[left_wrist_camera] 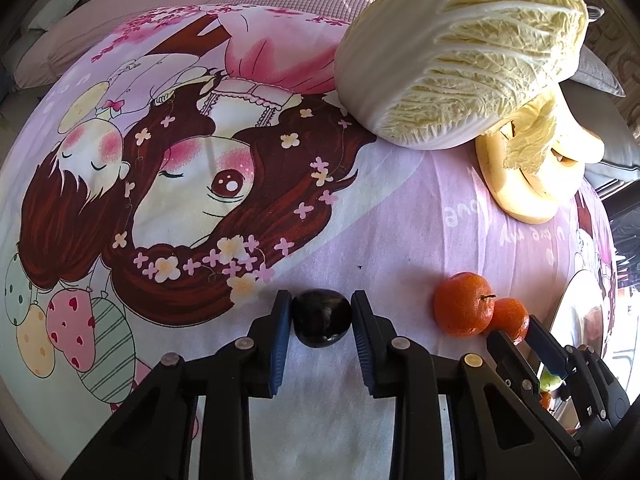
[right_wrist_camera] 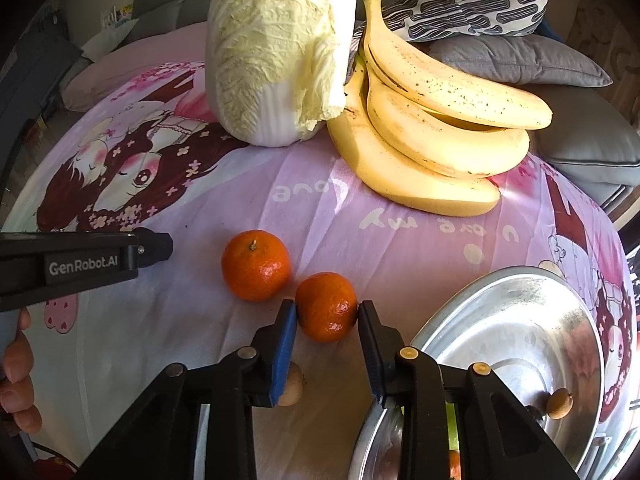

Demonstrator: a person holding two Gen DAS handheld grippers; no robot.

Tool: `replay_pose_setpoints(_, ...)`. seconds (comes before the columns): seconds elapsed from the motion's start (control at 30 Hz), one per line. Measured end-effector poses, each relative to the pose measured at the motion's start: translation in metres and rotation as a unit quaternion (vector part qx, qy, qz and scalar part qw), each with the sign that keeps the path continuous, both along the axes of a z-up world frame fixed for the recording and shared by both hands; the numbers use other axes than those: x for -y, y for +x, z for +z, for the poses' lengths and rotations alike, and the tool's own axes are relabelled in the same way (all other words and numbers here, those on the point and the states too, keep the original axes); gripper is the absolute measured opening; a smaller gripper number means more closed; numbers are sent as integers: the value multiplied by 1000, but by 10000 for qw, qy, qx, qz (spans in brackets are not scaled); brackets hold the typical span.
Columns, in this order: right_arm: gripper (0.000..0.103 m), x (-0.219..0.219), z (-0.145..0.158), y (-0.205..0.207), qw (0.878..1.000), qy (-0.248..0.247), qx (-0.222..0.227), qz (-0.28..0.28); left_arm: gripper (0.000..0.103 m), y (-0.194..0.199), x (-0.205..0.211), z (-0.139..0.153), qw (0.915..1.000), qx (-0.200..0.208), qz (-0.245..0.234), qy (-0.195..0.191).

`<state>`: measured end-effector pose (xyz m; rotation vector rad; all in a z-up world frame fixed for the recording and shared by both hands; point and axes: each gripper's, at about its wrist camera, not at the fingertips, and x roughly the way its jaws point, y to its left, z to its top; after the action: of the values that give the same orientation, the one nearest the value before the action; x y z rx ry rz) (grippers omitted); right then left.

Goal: Organize fruits
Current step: 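Grasp the black round fruit with the left tool while the right tool grasps a tangerine, then lift the black fruit with the left tool while the right tool lifts the tangerine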

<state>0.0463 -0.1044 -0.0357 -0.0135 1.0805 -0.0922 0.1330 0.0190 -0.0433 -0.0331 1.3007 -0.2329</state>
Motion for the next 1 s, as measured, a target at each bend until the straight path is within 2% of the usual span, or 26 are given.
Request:
replay_pose_setpoints(0.1,32,2,6,-4,9999,66,106,-22,31,-2,1,7,9999,80,7,-69)
replay_pose_setpoints(0.2,22,3,14,-8,9997,99,223,-28,31,-4,2,15,9998,155,-18,-108)
replay_pose_setpoints(0.6,23,8,16,-9,9994,183,285,-24,31,-9,12,25,9997,188,-81,-126)
replay_pose_setpoints(0.7,29,6,15,-7,9995,156,267,39,31,-11,14,29,9997,185,-90,-149)
replay_pose_setpoints(0.77,44,4,14,-7,9996,83,252,59,31,-11,13,29,9996,198,-97,-165)
replay_pose_setpoints(0.8,47,3,13,-7,9997,47,237,80,31,-11,13,30,9996,202,-102,-170)
replay_pose_setpoints(1.0,49,-4,5,-5,9996,-45,131,243,31,-10,11,30,9995,173,-154,-194)
